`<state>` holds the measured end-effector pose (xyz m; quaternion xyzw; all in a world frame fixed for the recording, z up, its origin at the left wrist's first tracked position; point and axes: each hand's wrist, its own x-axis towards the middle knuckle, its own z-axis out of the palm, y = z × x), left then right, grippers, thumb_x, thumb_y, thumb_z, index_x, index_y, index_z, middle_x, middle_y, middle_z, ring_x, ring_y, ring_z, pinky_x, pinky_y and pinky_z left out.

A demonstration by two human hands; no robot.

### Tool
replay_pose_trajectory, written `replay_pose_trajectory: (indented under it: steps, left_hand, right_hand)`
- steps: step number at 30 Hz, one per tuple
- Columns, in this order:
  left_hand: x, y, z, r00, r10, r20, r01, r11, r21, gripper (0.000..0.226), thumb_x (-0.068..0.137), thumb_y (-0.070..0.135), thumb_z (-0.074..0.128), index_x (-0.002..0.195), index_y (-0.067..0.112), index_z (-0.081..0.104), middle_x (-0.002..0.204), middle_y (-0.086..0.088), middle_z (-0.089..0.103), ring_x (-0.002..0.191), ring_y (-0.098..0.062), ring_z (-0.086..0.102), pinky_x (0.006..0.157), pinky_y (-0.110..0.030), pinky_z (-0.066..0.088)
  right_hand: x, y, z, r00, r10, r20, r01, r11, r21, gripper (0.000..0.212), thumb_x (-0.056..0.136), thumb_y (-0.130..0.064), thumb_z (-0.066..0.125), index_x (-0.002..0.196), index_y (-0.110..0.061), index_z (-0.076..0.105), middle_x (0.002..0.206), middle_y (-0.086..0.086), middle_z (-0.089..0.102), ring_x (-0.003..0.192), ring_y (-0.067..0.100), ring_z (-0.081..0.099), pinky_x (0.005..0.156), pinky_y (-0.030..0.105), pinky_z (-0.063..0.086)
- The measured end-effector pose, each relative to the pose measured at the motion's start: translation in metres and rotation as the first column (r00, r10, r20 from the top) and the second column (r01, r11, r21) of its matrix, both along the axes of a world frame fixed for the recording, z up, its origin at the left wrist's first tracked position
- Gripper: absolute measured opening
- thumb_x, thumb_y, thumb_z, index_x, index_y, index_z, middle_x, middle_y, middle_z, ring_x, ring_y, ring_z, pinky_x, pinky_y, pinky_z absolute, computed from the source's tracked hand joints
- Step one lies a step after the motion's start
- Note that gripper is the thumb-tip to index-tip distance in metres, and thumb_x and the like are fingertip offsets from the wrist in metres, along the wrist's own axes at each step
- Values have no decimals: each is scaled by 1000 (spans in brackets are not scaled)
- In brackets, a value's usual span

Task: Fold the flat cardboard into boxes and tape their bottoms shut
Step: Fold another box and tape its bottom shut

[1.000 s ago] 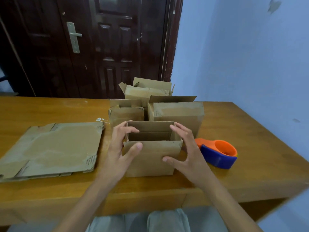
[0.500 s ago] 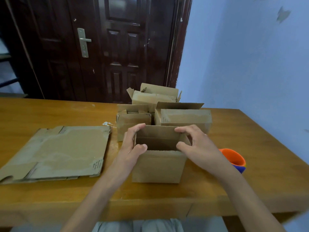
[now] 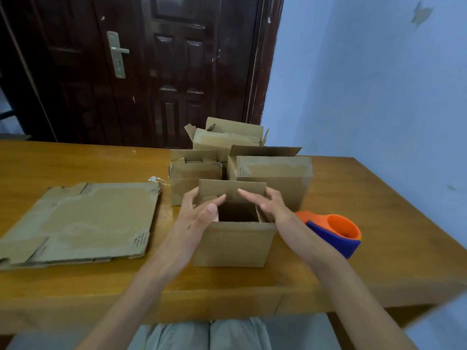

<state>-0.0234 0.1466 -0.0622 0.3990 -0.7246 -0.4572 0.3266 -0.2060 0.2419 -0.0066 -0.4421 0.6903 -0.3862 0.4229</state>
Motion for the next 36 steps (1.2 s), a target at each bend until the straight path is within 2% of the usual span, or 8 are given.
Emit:
replay_pose_trajectory:
  steps: [3, 5, 14, 17, 22, 26, 30, 36]
  left_hand:
    - [0, 27, 3, 972, 45, -229, -84, 983, -163, 95, 63, 108, 26, 120, 48, 73, 149, 25, 37, 127, 23, 34, 102, -2, 35]
    - [-6, 36, 4, 940, 63, -337, -124, 979, -163, 97, 68, 105, 29, 116, 36, 76, 134, 43, 38, 116, 33, 35, 84, 10, 32]
    - [-17, 22, -18, 854, 48, -518, -131, 983, -125, 75, 80, 91, 51, 106, 28, 83, 135, 8, 55, 126, -8, 57, 89, -15, 52]
    - [-15, 20, -19, 867, 46, -496, -133, 981, -142, 80, 74, 95, 51, 105, 29, 83, 136, 15, 52, 128, -2, 53, 89, -12, 50]
    - [-9, 19, -17, 897, -27, -441, -68, 977, -200, 92, 66, 100, 50, 112, 26, 80, 138, 23, 46, 129, 15, 44, 88, -1, 44]
    - [4, 11, -18, 946, -65, -316, 2, 980, -197, 93, 65, 107, 31, 114, 44, 78, 151, 23, 37, 137, 21, 30, 95, -3, 36]
    - [-1, 13, -18, 927, -23, -375, -35, 988, -148, 73, 87, 88, 36, 111, 36, 80, 139, 39, 42, 133, 18, 38, 97, -10, 36]
    - [-12, 20, -21, 889, 90, -449, -170, 975, -141, 23, 103, 40, 50, 118, 26, 60, 113, 16, 61, 107, -1, 57, 82, -6, 41]
  right_hand:
    - [5, -5, 4, 997, -76, 1, 76, 996, 38, 56, 105, -39, 57, 156, -25, 41, 166, 9, 36, 154, 30, 31, 116, 39, 35]
    - [9, 5, -4, 986, -104, 131, 120, 986, -115, 27, 103, -39, 59, 126, -36, 73, 154, 8, 53, 146, 30, 44, 114, 37, 40]
    - [27, -4, -53, 880, -368, 299, 470, 759, -450, 77, 109, -53, 11, 102, -30, 85, 125, -21, 71, 133, 8, 53, 121, 53, 32]
    - [29, -6, -63, 882, -347, 320, 468, 728, -500, 84, 104, -66, 9, 106, -26, 84, 135, -10, 68, 134, 13, 55, 117, 55, 38]
    - [30, -1, -73, 926, -267, 266, 377, 689, -619, 85, 100, -75, 11, 117, -28, 80, 147, -21, 53, 132, 2, 54, 100, 25, 52]
    - [28, -7, -79, 938, -283, 201, 342, 663, -666, 94, 91, -89, 14, 115, -29, 81, 147, -13, 52, 134, 14, 54, 105, 51, 52]
    - [29, -9, -84, 926, -338, 166, 351, 616, -705, 85, 97, -82, 17, 116, -26, 78, 141, -12, 57, 135, 22, 54, 106, 55, 48]
    - [31, -3, -78, 902, -370, 222, 418, 620, -664, 29, 97, -43, 54, 125, -35, 54, 117, -24, 61, 120, 3, 58, 101, 34, 50]
